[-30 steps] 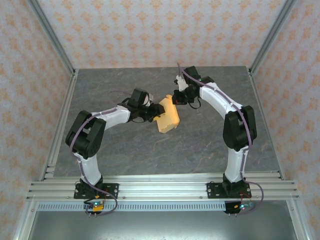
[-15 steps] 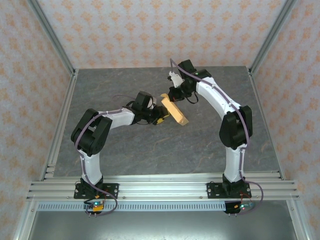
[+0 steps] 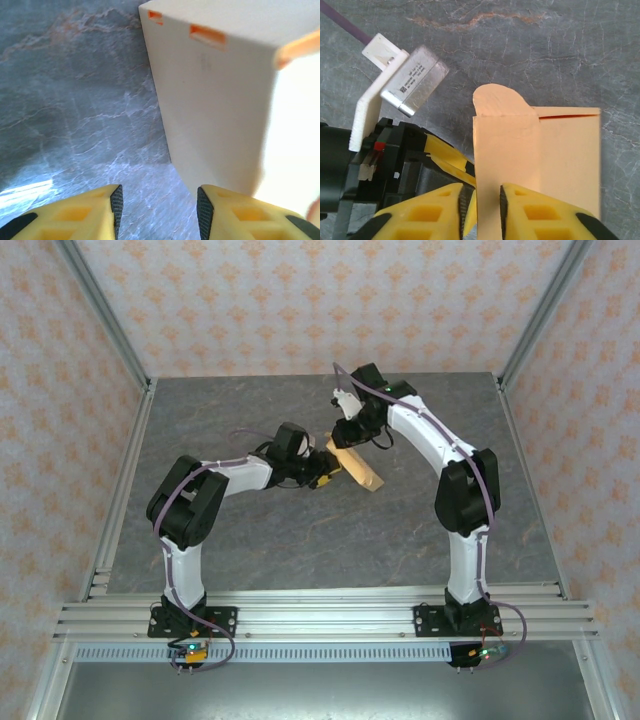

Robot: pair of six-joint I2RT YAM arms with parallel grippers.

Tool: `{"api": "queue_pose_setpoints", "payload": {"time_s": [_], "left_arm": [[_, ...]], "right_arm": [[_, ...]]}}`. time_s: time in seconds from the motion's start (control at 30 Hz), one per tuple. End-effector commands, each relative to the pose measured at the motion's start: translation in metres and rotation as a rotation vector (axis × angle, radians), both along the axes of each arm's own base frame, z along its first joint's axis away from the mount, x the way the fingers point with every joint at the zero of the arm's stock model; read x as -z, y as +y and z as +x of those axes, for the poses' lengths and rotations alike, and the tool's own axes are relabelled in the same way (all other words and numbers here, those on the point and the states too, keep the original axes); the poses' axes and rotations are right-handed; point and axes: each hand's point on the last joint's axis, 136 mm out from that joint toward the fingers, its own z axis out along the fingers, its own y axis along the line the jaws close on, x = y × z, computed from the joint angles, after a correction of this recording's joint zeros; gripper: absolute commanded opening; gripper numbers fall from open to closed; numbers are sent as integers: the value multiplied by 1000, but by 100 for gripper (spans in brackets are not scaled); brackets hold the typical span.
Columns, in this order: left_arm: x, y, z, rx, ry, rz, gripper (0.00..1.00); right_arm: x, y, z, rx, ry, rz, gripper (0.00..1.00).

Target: Fold the paper box

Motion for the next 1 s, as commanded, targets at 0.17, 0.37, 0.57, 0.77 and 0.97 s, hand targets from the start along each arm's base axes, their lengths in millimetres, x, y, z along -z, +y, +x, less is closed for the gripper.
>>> {"api": "queue_pose_setpoints", "payload": {"time_s": [0.17,0.37,0.57,0.77,0.97], "left_arm": [[-21,-18,16,5,-51,-40,46],[-21,-24,18,14,-42,-41,46],[-21,0,-2,0,-42,34,45],[-10,45,-34,-65,-7,128,45],[-29,104,-19,-181,-51,220,47]], "right_arm": [[-15,-12,-4,47,-34,10,46],[-10,-37,1,139,-31,-17,55],[-30,-50,0,279,-57,104,58],[-32,-83,-4,474,-69,96,58],[-28,-132,-25,817,-59,46,60]]}}
